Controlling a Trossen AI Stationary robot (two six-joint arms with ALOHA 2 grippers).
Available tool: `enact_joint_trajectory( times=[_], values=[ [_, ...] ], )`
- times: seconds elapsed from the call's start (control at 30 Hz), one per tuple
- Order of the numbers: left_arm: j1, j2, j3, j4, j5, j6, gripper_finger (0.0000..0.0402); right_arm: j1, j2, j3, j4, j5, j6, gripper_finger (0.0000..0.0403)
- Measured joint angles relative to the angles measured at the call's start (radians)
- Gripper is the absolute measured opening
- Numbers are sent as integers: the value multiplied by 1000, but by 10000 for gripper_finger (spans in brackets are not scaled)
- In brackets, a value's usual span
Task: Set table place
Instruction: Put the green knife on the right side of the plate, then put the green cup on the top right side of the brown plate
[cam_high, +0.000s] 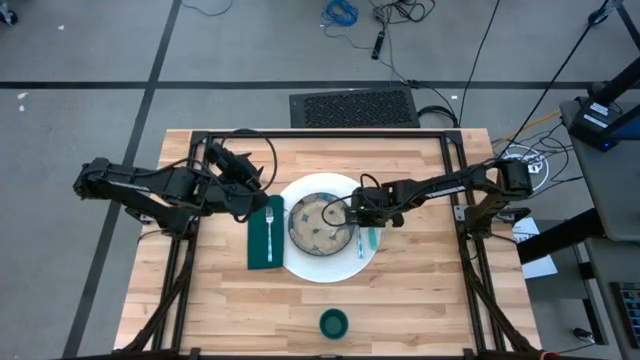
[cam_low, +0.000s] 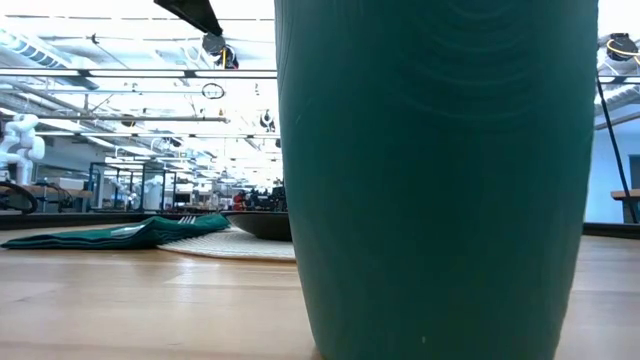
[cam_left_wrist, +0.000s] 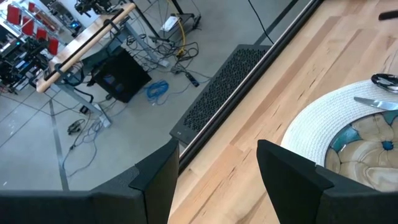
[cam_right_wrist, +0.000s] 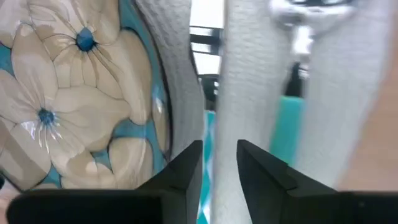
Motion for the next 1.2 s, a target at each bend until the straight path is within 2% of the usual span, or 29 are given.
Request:
enact_joint_trajectory(
  times=[0.23, 0.47, 0.6, 0.73, 0.87, 1.0, 1.2],
  values=[
    [0, 0, 0, 0, 0, 0, 201, 2, -131, 0, -79, 12, 0, 60],
    [0, 0, 0, 1, 0, -3, 201, 26, -285, 0, -111, 106, -41, 11],
    [0, 0, 0, 7, 0, -2, 201, 35, -343, 1, -129, 162, -72, 3],
    [0, 0, 0, 19, 42, 1, 201, 45, -366, 1, -92, 175, -175, 1],
    [0, 0, 0, 19, 142, 1, 201, 90, -373, 4, 29, 97, -365, 0],
    [0, 0, 0, 18, 197, 3, 201, 190, -349, 95, -4, 91, -500, 0],
    [0, 0, 0, 19, 208, 9, 201, 335, -225, 354, -308, 179, -582, 0]
  ],
)
